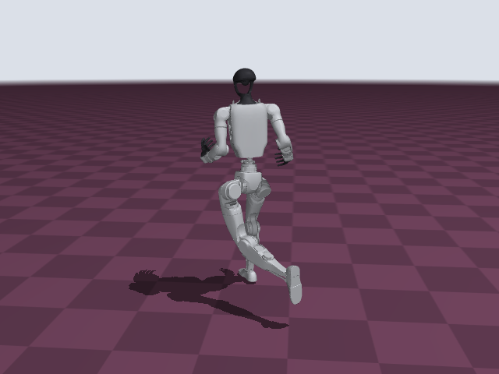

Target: Walk run

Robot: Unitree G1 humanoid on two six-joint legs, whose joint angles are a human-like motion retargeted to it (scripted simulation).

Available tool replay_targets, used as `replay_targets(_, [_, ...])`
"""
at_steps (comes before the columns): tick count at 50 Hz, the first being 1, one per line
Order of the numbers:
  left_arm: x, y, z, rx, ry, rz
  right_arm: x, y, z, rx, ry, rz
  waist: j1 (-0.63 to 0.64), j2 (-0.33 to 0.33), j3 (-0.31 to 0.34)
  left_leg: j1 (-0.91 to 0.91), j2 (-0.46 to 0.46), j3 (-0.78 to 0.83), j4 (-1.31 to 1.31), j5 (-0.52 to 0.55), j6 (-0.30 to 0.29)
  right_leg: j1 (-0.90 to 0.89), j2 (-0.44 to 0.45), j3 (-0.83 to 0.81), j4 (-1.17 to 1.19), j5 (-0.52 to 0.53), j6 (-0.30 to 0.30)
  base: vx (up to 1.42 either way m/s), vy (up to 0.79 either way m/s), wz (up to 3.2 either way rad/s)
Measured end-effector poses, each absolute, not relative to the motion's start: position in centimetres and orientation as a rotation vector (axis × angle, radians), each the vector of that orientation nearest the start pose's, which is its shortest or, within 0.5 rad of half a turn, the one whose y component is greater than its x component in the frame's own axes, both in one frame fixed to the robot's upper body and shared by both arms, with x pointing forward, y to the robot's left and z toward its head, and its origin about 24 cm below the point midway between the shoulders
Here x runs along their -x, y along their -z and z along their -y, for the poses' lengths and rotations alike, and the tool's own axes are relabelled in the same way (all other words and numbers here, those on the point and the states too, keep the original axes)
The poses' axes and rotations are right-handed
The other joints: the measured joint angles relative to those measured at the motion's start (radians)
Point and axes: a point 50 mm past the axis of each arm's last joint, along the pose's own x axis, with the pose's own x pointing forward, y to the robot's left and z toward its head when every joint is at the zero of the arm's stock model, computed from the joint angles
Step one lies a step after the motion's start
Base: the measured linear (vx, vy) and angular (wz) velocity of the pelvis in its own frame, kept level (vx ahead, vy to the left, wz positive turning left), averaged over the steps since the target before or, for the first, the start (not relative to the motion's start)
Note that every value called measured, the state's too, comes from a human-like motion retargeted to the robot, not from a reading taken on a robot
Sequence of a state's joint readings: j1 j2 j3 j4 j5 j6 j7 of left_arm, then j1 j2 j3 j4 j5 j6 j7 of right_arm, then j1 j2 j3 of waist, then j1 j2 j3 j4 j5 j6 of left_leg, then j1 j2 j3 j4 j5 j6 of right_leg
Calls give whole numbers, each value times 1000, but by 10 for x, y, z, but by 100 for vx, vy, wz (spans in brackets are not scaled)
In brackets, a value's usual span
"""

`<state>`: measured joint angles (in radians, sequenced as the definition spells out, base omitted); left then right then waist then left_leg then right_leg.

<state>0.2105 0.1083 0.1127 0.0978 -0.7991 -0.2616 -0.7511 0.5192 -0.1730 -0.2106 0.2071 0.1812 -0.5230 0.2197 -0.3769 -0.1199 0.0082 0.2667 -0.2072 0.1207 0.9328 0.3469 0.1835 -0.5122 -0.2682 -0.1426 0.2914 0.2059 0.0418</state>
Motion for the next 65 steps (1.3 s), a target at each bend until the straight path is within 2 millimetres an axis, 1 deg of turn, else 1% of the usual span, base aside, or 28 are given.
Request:
replay_targets(1, [-180,-12,-205,564,318,249,-117,24,237,48,96,-104,57,36,-7,-45,64,104,118,-120,46,13,196,161,169,-141,-96,279,-134,-151])
replay_targets(2, [-168,-1,-207,562,278,218,-130,19,227,-27,82,-45,99,92,-30,-142,149,137,254,-249,77,30,290,144,293,-244,-180,355,-145,-54])
replay_targets(3, [-159,14,-199,591,257,165,-143,13,231,-145,135,32,112,188,-81,-342,277,28,428,-395,78,55,183,-229,326,-271,-242,334,-108,58])
replay_targets(5, [-156,30,-179,678,214,108,-181,-7,203,-354,91,205,179,203,-147,-540,299,41,400,-540,78,106,368,-91,314,-352,-304,247,-59,-15])
replay_targets(7, [-147,37,-177,661,238,46,-197,-25,171,-440,-35,294,280,173,-183,-636,245,150,149,-560,76,248,369,-73,226,-246,-304,235,-11,-93])
replay_targets(10, [-146,41,-178,588,271,-16,-201,-46,161,-372,-183,369,385,108,-159,-775,171,162,-278,-520,3,451,366,-184,62,217,-253,230,-34,7])
replay_targets(11, [-146,42,-177,575,298,-34,-201,-50,161,-316,-219,368,410,78,-128,-764,115,141,-421,-512,-20,495,322,-212,153,278,-202,206,-55,33])
replay_targets(14, [-154,37,-180,536,353,-37,-199,-58,163,-153,-309,360,449,20,-40,-703,10,77,-787,-467,-71,596,286,-220,376,318,-144,233,-69,105])
replay_targets(17, [-165,26,-185,519,374,4,-194,-66,165,2,-372,367,473,88,9,-663,110,8,-919,-474,-138,681,436,-251,370,308,-264,211,-62,43])
replay_targets(18, [-169,22,-184,523,389,14,-193,-64,166,52,-378,346,484,149,17,-653,171,-50,-887,-487,-169,748,455,-346,356,279,-294,239,-48,28])
replay_targets(20, [-177,11,-176,554,416,42,-189,-56,168,138,-389,290,466,191,58,-633,175,-77,-719,-269,48,789,400,-427,530,100,-304,241,-69,81])
replay_targets(23, [-182,4,-184,599,412,91,-155,-17,173,129,-442,89,382,108,2,-654,161,-123,-312,-576,78,618,315,-387,812,-116,-304,304,-87,68])
replay_targets(25, [-187,4,-199,638,330,143,-133,18,151,-9,-536,-106,326,90,-61,-677,195,-29,-176,-694,78,367,308,-237,906,-200,-304,195,-47,-136])
replay_targets(28, [-183,10,-179,683,297,150,-104,39,154,-192,-506,-238,294,127,-130,-524,192,6,-300,-680,78,200,360,-176,603,-156,-304,133,-32,-13])
replay_targets(30, [-181,14,-170,732,269,144,-91,43,166,-205,-430,-266,210,155,-130,-426,131,-23,-428,-540,78,124,306,-201,360,-123,-258,149,-20,198])
replay_targets(35, [-190,10,-171,724,328,129,-86,42,192,-99,-199,-235,52,97,-119,-114,56,-26,-676,-111,-62,96,124,-119,-190,-212,143,160,-61,142])
replay_targets(37, [-194,1,-174,659,382,141,-92,40,195,-62,-113,-200,60,84,-110,-33,83,18,-672,-19,-152,85,75,-162,-231,-279,195,140,-66,43])
replay_targets(38, [-197,-5,-173,629,419,148,-96,38,195,-42,-80,-181,58,68,-104,-7,86,21,-629,13,-170,90,56,-189,-220,-293,163,164,-76,50])
replay_targets(40, [-201,-14,-169,589,481,153,-107,34,193,-13,-61,-147,80,6,-100,13,61,34,-489,66,-175,104,6,-202,-126,-139,52,167,-80,20])
replay_targets(42, [-199,-18,-167,573,529,144,-115,31,180,-26,-107,-129,99,-20,-124,-29,54,30,-278,41,-160,84,53,-207,12,-2,-115,177,-94,-18])
replay_targets(43, [-193,-14,-170,565,551,130,-116,33,169,-58,-143,-135,112,-5,-124,-52,92,73,-147,-31,-109,46,207,29,166,-107,-160,198,-110,24])
replay_targets(45, [-190,0,-168,585,629,85,-136,40,180,-163,-135,-132,110,70,-146,-263,218,-32,154,-218,-67,54,133,-292,254,-157,-227,151,-79,78])
replay_targets(47, [-184,16,-150,653,575,34,-151,44,154,-249,-265,-146,140,36,-182,-365,180,63,173,-335,19,101,183,-195,247,-187,-236,102,-37,-99])
replay_targets(50, [-170,29,-144,637,527,-5,-169,37,120,-348,-342,-90,141,39,-177,-498,175,108,50,-438,43,192,279,-119,148,-107,-214,102,-30,-82])
replay_targets(56, [-142,51,-150,522,505,-142,-194,15,97,-266,-412,25,248,40,-125,-611,132,-13,-574,-414,-98,451,330,-213,-98,151,-156,87,-33,-126])
replay_targets(59, [-133,53,-155,483,493,-163,-198,8,88,-113,-524,61,281,27,-91,-618,131,-127,-807,-418,-79,541,354,-155,-113,193,-199,98,-17,-156])
replay_targets(63, [-128,55,-154,484,512,-181,-197,7,87,106,-617,81,340,73,-65,-631,174,-241,-847,-374,-221,609,421,-34,21,173,-301,99,19,-164])
replay_targets(65, [-131,57,-149,502,544,-187,-190,15,91,175,-628,49,325,126,-49,-613,171,-246,-771,-190,-241,632,426,-27,159,152,-304,123,49,-16])
